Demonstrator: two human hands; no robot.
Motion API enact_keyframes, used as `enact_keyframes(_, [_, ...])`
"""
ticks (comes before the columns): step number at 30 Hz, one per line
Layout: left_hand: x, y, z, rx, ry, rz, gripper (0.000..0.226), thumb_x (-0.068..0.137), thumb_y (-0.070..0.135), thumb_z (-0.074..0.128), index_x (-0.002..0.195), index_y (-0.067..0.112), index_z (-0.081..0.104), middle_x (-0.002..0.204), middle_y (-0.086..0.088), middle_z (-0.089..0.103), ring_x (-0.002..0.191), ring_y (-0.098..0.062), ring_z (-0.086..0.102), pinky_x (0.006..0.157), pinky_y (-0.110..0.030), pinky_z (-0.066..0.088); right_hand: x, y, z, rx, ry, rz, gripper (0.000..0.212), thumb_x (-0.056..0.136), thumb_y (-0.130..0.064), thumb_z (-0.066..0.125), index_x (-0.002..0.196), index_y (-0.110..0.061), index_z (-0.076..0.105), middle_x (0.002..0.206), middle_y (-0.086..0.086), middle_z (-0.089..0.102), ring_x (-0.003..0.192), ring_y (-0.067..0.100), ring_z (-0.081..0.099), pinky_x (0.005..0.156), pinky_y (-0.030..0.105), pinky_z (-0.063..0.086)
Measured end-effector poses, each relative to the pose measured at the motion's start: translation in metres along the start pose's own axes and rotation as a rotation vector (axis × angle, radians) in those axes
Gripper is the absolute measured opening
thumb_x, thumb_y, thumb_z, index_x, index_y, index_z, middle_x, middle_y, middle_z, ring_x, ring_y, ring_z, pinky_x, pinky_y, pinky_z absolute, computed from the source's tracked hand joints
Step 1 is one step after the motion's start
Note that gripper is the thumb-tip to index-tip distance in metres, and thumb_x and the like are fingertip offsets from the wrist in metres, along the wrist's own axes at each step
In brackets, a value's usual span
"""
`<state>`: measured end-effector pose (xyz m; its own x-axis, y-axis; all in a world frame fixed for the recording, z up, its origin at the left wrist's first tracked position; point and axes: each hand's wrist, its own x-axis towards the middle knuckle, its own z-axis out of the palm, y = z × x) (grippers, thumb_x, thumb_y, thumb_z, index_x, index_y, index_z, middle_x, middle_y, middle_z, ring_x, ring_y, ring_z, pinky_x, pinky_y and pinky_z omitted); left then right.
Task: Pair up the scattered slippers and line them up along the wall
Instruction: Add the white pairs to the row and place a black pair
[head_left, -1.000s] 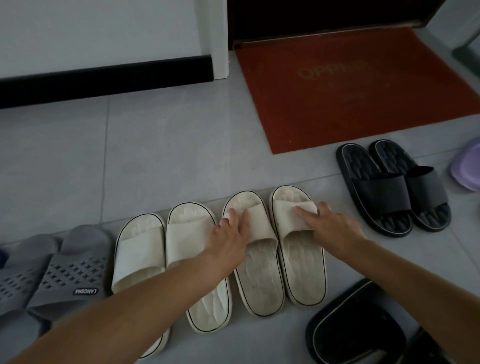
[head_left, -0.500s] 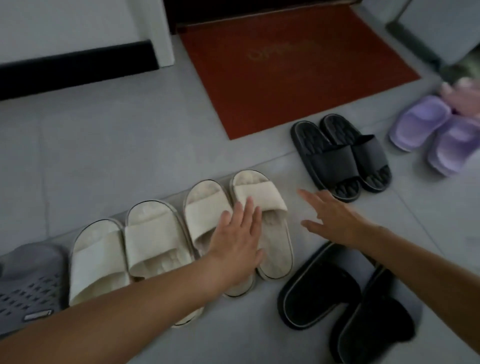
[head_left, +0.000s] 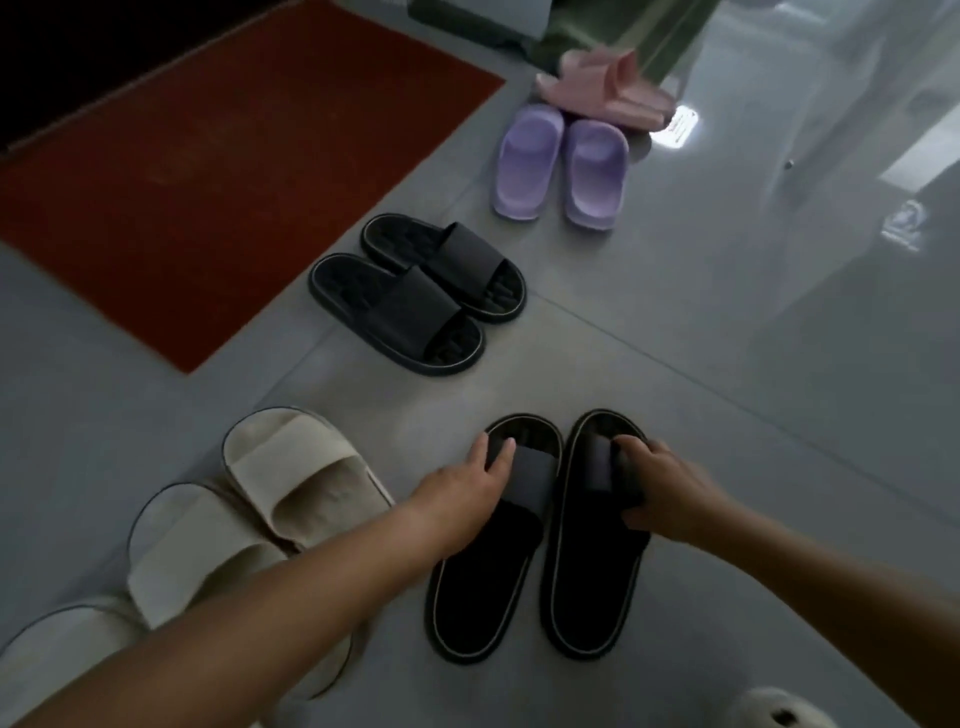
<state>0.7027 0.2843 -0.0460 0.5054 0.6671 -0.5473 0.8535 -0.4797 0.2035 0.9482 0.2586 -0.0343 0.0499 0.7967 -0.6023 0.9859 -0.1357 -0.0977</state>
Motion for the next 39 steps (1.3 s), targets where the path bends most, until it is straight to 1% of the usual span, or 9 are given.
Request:
enact_keyframes(6, [0.053, 0.016, -0.034, -0.148, 0.042, -0.107, 0.089, 0.081, -0.009, 0.041, 0.149, 0.019, -0.01, 0.156, -0.024, -0.009, 0.114, -0.046, 0.054, 0.092, -0.045, 0.046, 0.055, 0.026, -0.054, 0.03, 0.037, -0.003, 0.076, 0.062, -0.036, 0.074, 0.124, -0.014, 0.039, 0.123, 0.01, 0.039, 0.103, 0.038, 0.057, 0.08, 0.037, 0.05])
enact_keyframes(14, [0.19, 0.064, -0.11, -0.3, 0.148, -0.294, 0.091, 0.081, -0.012, 0.038, 0.148, 0.018, -0.014, 0.156, -0.022, -0.015, 0.124, -0.045, 0.046, 0.096, -0.043, 0.045, 0.167, 0.094, -0.159, -0.216, 0.049, -0.115, 0.071, 0.065, -0.024, 0.078, 0.12, -0.008, 0.036, 0.122, 0.013, 0.042, 0.103, 0.038, 0.06, 0.069, 0.036, 0.046])
enact_keyframes(19, [0.212, 0.077, -0.12, -0.58, 0.003, -0.366, 0.087, 0.087, 0.005, 0.044, 0.148, 0.019, -0.017, 0.156, -0.015, -0.023, 0.141, -0.036, 0.027, 0.111, -0.036, 0.032, 0.192, 0.122, -0.184, -0.275, 0.025, -0.175, 0.068, 0.072, -0.019, 0.073, 0.128, -0.01, 0.034, 0.125, 0.012, 0.042, 0.105, 0.039, 0.059, 0.077, 0.041, 0.051])
enact_keyframes(23, [0.202, 0.061, -0.132, -0.688, -0.003, -0.308, 0.087, 0.09, 0.02, 0.052, 0.15, 0.016, -0.011, 0.16, -0.015, -0.005, 0.147, -0.025, 0.014, 0.117, -0.03, 0.02, 0.194, 0.12, -0.193, -0.224, 0.101, -0.211, 0.055, 0.078, -0.017, 0.065, 0.125, -0.015, 0.036, 0.123, 0.011, 0.043, 0.099, 0.039, 0.061, 0.069, 0.04, 0.049])
enact_keyframes(27, [0.196, 0.049, -0.155, -0.609, -0.082, -0.172, 0.086, 0.088, 0.029, 0.057, 0.151, 0.014, 0.001, 0.158, -0.014, 0.017, 0.14, -0.025, 0.032, 0.106, -0.022, 0.03, 0.196, 0.103, -0.2, -0.327, -0.038, -0.139, 0.079, 0.069, -0.043, 0.075, 0.131, -0.019, 0.032, 0.129, 0.01, 0.041, 0.11, 0.036, 0.057, 0.082, 0.041, 0.05])
enact_keyframes(31, [0.167, 0.024, -0.174, -0.501, -0.075, -0.1, 0.066, 0.089, 0.032, 0.055, 0.144, 0.011, 0.027, 0.146, -0.016, 0.036, 0.132, -0.03, 0.04, 0.106, -0.032, 0.037, 0.187, 0.05, -0.223, -0.592, -0.136, -0.209, 0.107, 0.055, -0.06, 0.078, 0.14, -0.02, 0.028, 0.138, 0.007, 0.038, 0.126, 0.03, 0.043, 0.099, 0.039, 0.042])
enact_keyframes(33, [0.151, -0.005, -0.179, -0.466, -0.012, -0.123, 0.044, 0.088, 0.027, 0.054, 0.126, 0.007, 0.044, 0.131, -0.018, 0.045, 0.12, -0.035, 0.049, 0.098, -0.038, 0.044, 0.183, 0.007, -0.234, -0.584, -0.205, -0.398, 0.099, 0.059, -0.061, 0.075, 0.138, -0.019, 0.034, 0.137, 0.007, 0.04, 0.125, 0.029, 0.045, 0.1, 0.04, 0.041])
enact_keyframes(35, [0.14, -0.035, -0.182, -0.45, 0.103, -0.218, 0.033, 0.088, 0.024, 0.053, 0.116, 0.007, 0.048, 0.12, -0.015, 0.047, 0.109, -0.036, 0.053, 0.091, -0.042, 0.046, 0.181, -0.035, -0.24, -0.538, -0.243, -0.559, 0.085, 0.068, -0.057, 0.071, 0.136, -0.017, 0.039, 0.135, 0.006, 0.044, 0.121, 0.028, 0.048, 0.098, 0.041, 0.045])
enact_keyframes(39, [0.125, -0.087, -0.175, -0.37, 0.334, -0.469, 0.037, 0.088, 0.026, 0.06, 0.118, 0.01, 0.047, 0.122, -0.013, 0.045, 0.112, -0.031, 0.048, 0.088, -0.039, 0.044, 0.193, -0.111, -0.241, -0.6, -0.086, -0.716, 0.064, 0.083, -0.044, 0.062, 0.136, -0.015, 0.042, 0.129, 0.007, 0.047, 0.111, 0.027, 0.053, 0.087, 0.039, 0.048])
